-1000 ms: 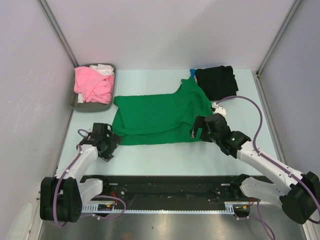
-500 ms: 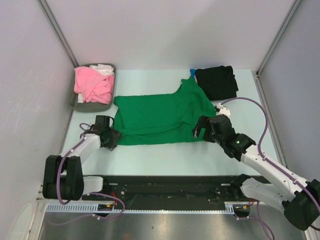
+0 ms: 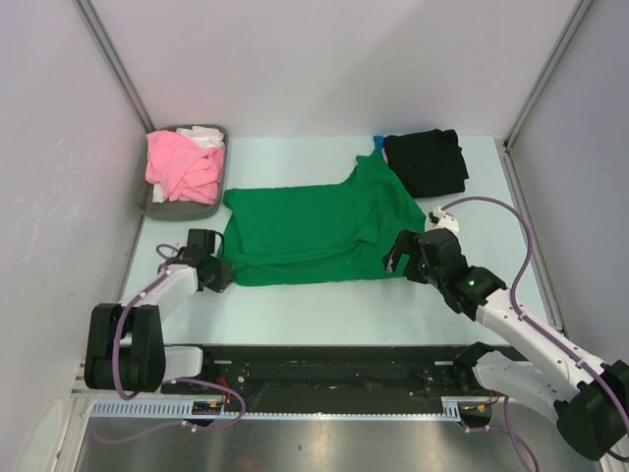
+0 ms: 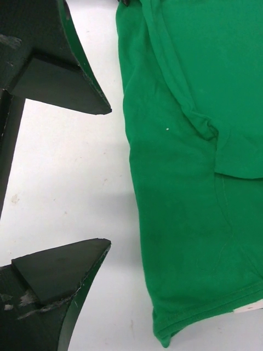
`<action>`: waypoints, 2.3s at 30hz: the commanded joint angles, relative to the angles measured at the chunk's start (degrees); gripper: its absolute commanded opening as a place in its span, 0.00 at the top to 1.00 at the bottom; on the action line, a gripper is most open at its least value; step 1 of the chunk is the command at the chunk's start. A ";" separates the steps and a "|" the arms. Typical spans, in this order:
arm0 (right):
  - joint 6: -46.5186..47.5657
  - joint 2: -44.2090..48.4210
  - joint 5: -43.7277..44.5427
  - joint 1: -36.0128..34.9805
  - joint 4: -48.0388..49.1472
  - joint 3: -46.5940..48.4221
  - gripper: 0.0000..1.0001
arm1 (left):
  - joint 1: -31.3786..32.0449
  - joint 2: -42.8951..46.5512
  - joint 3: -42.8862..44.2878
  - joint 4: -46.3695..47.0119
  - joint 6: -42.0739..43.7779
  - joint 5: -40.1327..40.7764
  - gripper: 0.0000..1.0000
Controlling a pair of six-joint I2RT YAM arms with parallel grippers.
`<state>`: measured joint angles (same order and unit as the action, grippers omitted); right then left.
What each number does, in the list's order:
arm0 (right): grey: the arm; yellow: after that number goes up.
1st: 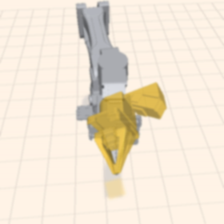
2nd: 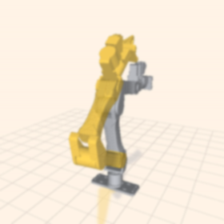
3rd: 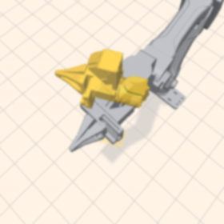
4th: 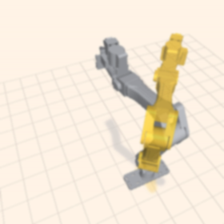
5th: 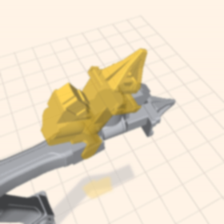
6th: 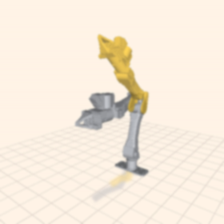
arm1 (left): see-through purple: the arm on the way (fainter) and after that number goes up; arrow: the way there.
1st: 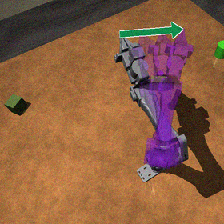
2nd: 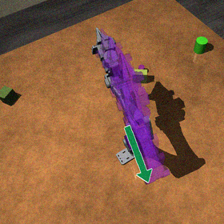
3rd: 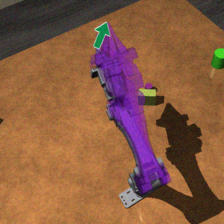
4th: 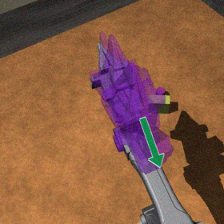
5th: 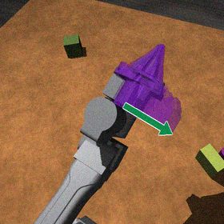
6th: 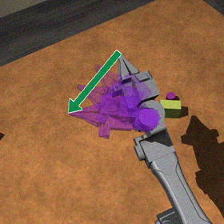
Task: Fold and stack the t-shirts
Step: Fold the tshirt
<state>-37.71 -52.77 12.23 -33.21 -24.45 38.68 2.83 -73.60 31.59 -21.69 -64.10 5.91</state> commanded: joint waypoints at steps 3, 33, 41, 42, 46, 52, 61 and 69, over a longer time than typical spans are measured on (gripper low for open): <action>-9.02 -1.02 -0.88 3.84 0.27 -4.47 0.01 | -1.16 1.70 -2.85 -4.23 1.52 1.21 1.00; -21.17 -15.94 0.25 19.85 21.63 -16.44 0.31 | -2.65 6.98 -7.42 -1.95 4.94 -3.98 1.00; -18.02 -14.92 0.00 24.77 19.89 -15.65 1.00 | -5.47 10.40 -8.48 -3.70 6.35 -5.47 1.00; -17.66 -13.34 -0.01 24.95 18.48 -15.47 1.00 | -5.73 11.37 -8.39 -4.14 6.87 -7.21 1.00; -14.59 1.84 3.05 25.12 9.88 -12.41 1.00 | -5.82 17.78 -5.24 -9.41 7.84 -7.41 1.00; -9.57 9.35 5.70 25.74 -3.23 -1.77 1.00 | -6.08 25.26 4.16 -18.81 9.34 -7.49 1.00; -9.83 18.31 5.53 25.74 -15.54 -3.51 1.00 | -6.08 33.17 -1.96 -23.92 10.04 -7.40 1.00; -12.12 20.26 3.94 23.81 -20.37 -4.40 1.00 | -6.08 35.90 -3.65 -26.73 9.87 -8.47 1.00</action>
<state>-49.04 -32.82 13.65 -8.43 -42.22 34.17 -2.44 -38.63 26.92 -46.28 -55.40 -5.13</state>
